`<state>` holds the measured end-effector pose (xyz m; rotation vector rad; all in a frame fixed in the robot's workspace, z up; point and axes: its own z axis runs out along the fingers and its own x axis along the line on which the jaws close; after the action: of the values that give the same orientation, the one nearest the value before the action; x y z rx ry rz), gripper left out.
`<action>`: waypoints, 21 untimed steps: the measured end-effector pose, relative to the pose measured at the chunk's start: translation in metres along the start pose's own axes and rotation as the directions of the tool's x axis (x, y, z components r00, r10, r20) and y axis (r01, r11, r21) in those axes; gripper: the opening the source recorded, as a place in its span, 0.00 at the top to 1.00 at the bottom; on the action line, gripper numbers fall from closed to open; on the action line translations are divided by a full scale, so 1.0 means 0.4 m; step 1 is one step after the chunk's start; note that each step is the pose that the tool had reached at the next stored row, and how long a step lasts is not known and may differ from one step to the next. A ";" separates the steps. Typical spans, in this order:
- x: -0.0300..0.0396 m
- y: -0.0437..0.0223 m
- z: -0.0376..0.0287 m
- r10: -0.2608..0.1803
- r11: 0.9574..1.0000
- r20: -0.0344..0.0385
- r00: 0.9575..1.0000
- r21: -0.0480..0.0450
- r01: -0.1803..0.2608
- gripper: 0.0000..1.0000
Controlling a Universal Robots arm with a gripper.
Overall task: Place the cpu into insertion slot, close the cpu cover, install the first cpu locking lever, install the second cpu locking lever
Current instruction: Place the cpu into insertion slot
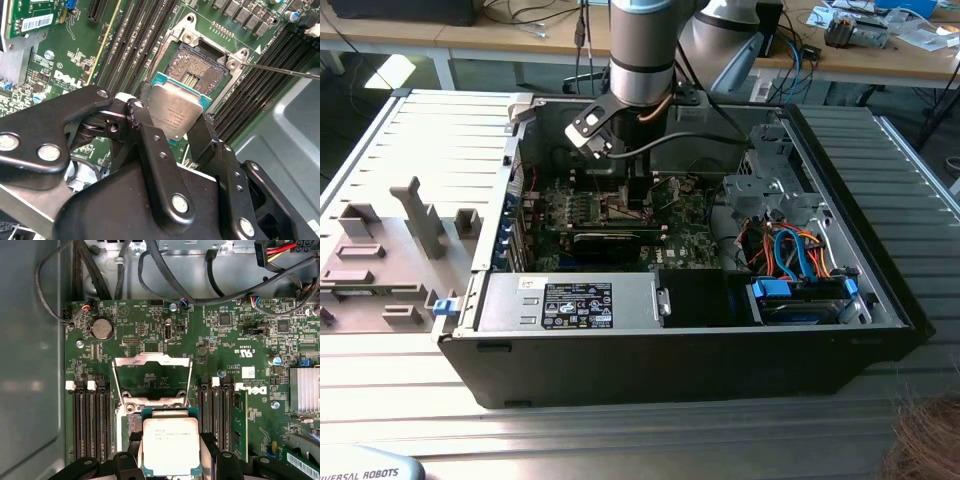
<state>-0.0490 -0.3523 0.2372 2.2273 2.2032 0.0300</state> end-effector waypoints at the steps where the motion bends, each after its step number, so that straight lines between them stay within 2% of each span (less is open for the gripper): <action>1: 0.000 0.000 0.000 0.000 1.000 -0.001 1.000 0.000 0.000 0.46; 9: 0.000 -0.004 0.005 0.000 1.000 -0.004 1.000 0.000 0.000 0.46; 21: 0.000 -0.005 0.011 0.000 1.000 -0.005 1.000 0.000 0.000 0.46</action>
<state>-0.0508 -0.3523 0.2326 2.2302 2.2058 0.0360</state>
